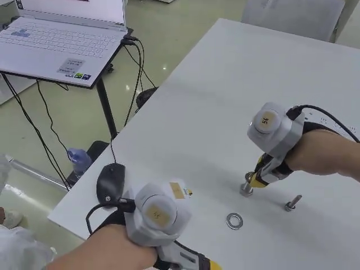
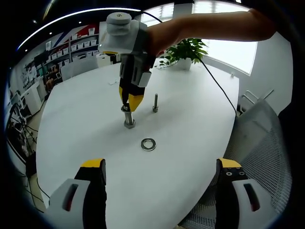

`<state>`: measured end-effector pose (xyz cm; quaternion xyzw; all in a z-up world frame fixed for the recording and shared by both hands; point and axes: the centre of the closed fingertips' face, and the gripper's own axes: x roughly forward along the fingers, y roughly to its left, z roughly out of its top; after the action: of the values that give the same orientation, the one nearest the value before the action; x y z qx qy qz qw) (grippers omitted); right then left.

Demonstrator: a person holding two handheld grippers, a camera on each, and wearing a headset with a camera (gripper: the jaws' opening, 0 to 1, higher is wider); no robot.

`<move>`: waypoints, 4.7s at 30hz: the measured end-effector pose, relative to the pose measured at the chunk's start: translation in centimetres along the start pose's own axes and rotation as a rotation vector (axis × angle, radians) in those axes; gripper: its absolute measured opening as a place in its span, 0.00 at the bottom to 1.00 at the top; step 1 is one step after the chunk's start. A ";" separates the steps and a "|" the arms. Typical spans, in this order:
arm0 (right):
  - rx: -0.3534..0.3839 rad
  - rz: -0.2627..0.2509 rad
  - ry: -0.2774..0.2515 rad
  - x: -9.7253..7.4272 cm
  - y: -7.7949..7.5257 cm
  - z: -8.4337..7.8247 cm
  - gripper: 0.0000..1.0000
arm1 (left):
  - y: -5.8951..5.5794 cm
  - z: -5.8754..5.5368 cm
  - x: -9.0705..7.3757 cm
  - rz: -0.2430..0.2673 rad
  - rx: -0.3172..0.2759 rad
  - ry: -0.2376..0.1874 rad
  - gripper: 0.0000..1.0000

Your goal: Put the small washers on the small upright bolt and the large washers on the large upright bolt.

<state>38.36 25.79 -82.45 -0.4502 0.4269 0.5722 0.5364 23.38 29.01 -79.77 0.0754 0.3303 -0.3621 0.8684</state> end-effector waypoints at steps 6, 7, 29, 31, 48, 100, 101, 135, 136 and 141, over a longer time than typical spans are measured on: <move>-0.003 0.003 0.017 0.7 0.5 -0.1 0.21 | 0.0 0.2 -0.1 0.002 -0.013 -0.012 0.99; -0.003 0.004 0.019 0.9 0.6 -0.1 0.21 | 0.1 0.1 -0.1 0.003 -0.009 -0.011 0.99; 0.017 0.004 0.031 2.9 0.6 -0.8 0.22 | 0.1 -0.1 -0.3 0.012 -0.012 -0.002 0.98; 0.019 0.003 0.035 3.0 0.6 -0.9 0.22 | 0.0 -0.1 -0.4 0.011 -0.014 0.000 0.98; 0.023 0.003 0.032 3.8 0.0 -0.8 0.23 | 0.0 -0.3 -0.6 0.008 -0.010 0.010 0.94; -0.028 -0.021 -0.040 -2.4 2.7 -2.6 0.33 | -1.2 0.2 -1.6 0.008 0.024 0.017 0.90; -0.033 -0.018 -0.043 -2.5 3.0 -2.6 0.33 | -1.3 0.2 -1.6 0.008 0.024 0.018 0.90; -0.085 0.068 -0.105 2.3 8.2 -0.8 0.39 | -1.2 0.4 -1.4 0.014 -0.006 -0.025 0.99; -0.082 0.067 -0.106 2.5 8.2 -0.8 0.39 | -1.1 0.3 -1.4 0.017 -0.004 -0.021 0.99; -0.080 0.064 -0.095 3.5 8.4 -0.9 0.39 | -1.1 0.4 -1.3 0.015 -0.009 -0.028 0.99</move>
<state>29.97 25.21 -86.04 -0.4298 0.3918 0.6265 0.5189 22.15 28.83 -78.51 0.0691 0.3193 -0.3553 0.8758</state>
